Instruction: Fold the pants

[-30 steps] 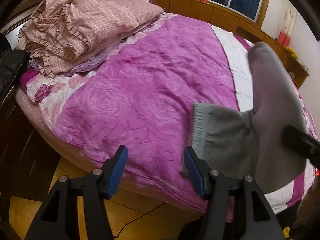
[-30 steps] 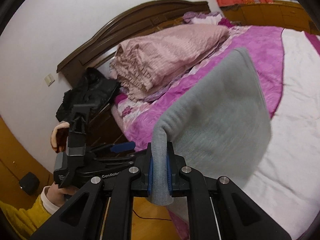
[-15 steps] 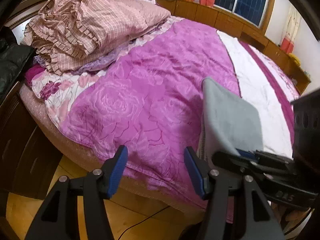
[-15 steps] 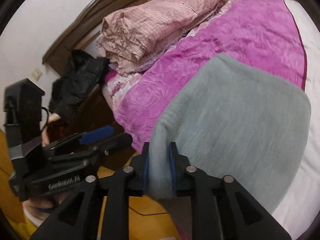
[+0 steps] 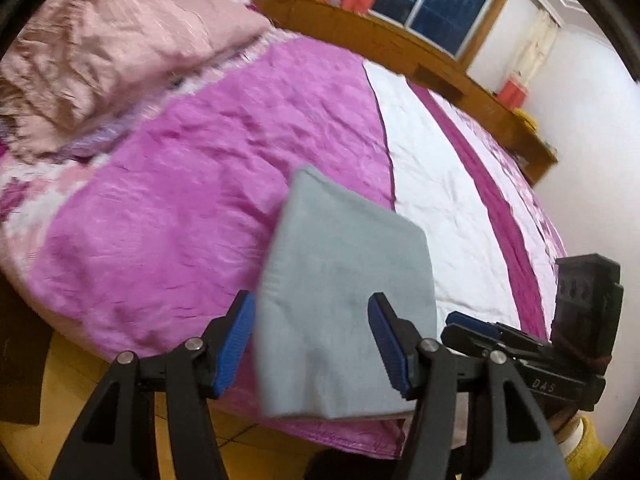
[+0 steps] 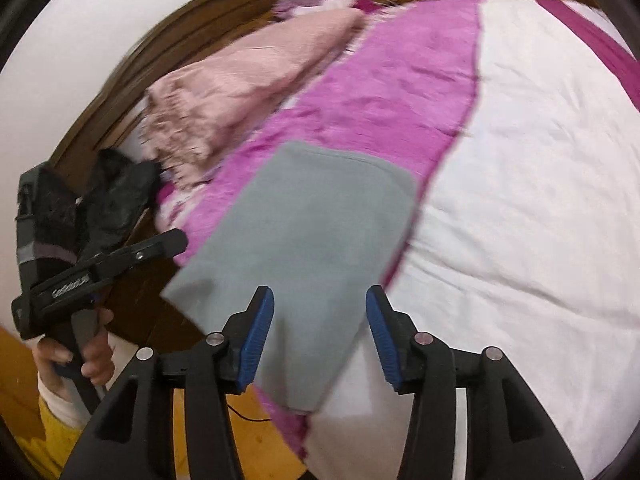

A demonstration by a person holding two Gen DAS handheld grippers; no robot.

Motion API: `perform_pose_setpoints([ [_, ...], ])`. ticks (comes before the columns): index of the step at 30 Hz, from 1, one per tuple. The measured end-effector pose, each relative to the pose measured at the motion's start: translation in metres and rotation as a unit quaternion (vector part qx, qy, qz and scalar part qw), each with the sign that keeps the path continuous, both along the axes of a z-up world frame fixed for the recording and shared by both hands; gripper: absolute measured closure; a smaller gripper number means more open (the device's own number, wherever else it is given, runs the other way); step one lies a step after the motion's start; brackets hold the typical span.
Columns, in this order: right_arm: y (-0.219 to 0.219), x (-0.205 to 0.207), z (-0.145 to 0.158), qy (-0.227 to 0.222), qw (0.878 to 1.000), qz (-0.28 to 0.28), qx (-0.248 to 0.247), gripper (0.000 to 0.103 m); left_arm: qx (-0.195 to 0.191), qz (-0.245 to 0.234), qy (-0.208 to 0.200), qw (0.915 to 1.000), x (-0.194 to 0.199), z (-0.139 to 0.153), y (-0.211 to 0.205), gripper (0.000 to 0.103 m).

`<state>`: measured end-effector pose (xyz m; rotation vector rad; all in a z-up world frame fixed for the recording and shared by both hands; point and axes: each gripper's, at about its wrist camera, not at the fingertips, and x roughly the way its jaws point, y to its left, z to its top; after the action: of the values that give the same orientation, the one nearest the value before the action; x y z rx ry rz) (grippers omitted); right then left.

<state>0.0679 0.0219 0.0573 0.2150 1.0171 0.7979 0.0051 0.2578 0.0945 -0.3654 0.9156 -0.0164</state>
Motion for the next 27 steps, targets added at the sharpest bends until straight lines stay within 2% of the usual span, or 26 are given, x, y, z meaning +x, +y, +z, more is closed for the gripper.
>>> perform_pose_setpoints([
  [5, 0.004, 0.011, -0.019, 0.052, 0.998, 0.0, 0.02, 0.061, 0.043, 0.002, 0.038, 0.9983, 0.022, -0.027, -0.002, 0.041],
  [8, 0.015, 0.016, -0.028, 0.065, 0.998, 0.008, 0.024, 0.061, 0.06, 0.001, 0.065, 0.9961, 0.028, -0.045, -0.001, 0.04],
  [13, 0.033, 0.02, -0.054, 0.094, 0.995, 0.008, 0.036, 0.053, 0.024, 0.004, 0.061, 0.9978, 0.029, -0.058, 0.006, 0.034],
  [15, 0.035, 0.019, -0.056, 0.086, 0.995, 0.007, 0.045, 0.051, 0.006, -0.004, 0.057, 0.9984, 0.032, -0.061, 0.008, 0.033],
  [19, 0.044, 0.024, -0.055, 0.074, 0.996, 0.025, 0.038, 0.05, -0.078, -0.025, 0.06, 0.9948, 0.042, -0.074, 0.012, 0.033],
  [22, 0.048, 0.033, -0.055, 0.08, 0.995, 0.034, 0.041, 0.049, -0.091, -0.027, 0.055, 0.9939, 0.046, -0.075, 0.012, 0.036],
  [23, 0.048, 0.035, -0.055, 0.083, 0.995, 0.034, 0.044, 0.051, -0.097, -0.03, 0.052, 0.9935, 0.046, -0.074, 0.011, 0.044],
  [24, 0.047, 0.036, -0.054, 0.084, 0.995, 0.035, 0.047, 0.06, -0.105, -0.029, 0.051, 0.9928, 0.044, -0.072, 0.011, 0.048],
  [25, 0.046, 0.036, -0.052, 0.082, 0.995, 0.038, 0.051, 0.07, -0.105, -0.023, 0.05, 0.9929, 0.042, -0.07, 0.01, 0.048],
  [27, 0.042, 0.033, -0.047, 0.076, 0.994, 0.045, 0.062, 0.078, -0.098, -0.021, 0.042, 0.9941, 0.035, -0.063, 0.006, 0.05],
])
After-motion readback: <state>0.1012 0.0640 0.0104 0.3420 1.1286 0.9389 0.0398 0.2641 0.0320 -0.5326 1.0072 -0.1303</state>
